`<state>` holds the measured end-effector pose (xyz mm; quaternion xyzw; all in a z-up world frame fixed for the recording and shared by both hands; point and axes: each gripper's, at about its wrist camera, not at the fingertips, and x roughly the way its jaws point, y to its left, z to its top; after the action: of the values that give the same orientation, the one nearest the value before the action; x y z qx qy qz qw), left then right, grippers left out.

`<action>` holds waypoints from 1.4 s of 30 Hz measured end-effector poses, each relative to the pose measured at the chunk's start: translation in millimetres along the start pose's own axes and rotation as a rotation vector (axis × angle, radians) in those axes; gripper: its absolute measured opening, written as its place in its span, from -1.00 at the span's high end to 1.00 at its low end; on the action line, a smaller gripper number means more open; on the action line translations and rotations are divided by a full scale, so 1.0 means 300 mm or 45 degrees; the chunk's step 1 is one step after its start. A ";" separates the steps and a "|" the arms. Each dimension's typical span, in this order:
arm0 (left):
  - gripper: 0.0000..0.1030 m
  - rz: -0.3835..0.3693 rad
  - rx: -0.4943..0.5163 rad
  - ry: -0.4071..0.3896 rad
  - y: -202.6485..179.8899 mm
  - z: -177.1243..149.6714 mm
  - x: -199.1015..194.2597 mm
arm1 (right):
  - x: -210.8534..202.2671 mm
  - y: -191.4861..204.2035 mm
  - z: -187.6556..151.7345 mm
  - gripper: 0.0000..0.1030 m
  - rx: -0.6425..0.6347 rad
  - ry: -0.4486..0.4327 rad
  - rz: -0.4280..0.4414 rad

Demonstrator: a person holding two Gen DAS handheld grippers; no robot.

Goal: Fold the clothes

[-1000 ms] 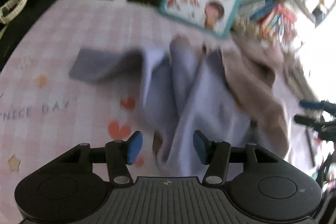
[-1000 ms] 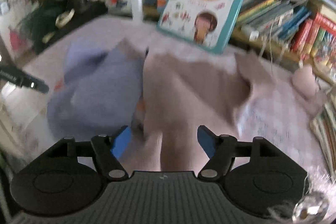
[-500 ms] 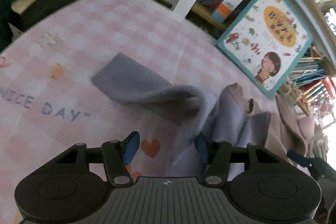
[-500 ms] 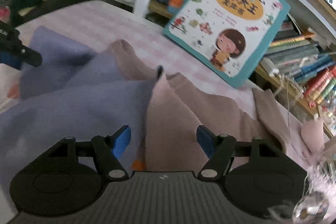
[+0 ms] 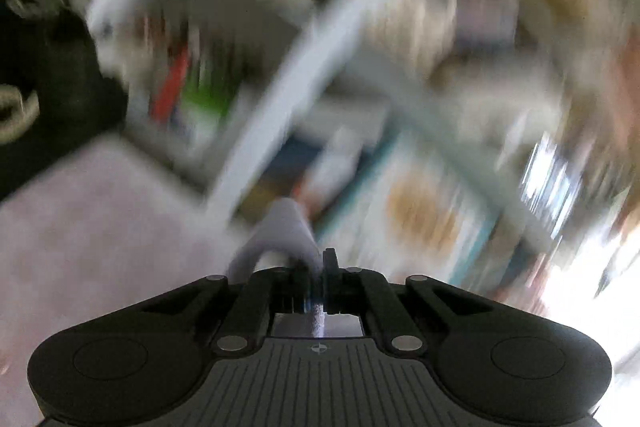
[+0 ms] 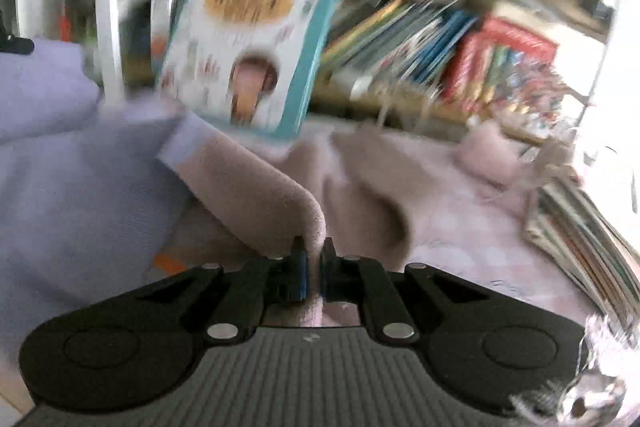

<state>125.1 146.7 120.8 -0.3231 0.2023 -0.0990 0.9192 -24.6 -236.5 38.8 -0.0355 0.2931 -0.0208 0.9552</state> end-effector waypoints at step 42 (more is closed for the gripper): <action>-0.05 0.065 0.863 0.643 -0.221 -0.612 -0.203 | 0.361 0.180 0.205 0.78 -0.009 0.266 0.359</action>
<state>-13.1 12.8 51.4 0.0372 0.3853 -0.2131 0.8971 100.5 -185.7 24.7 0.0050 0.3930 0.1110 0.9128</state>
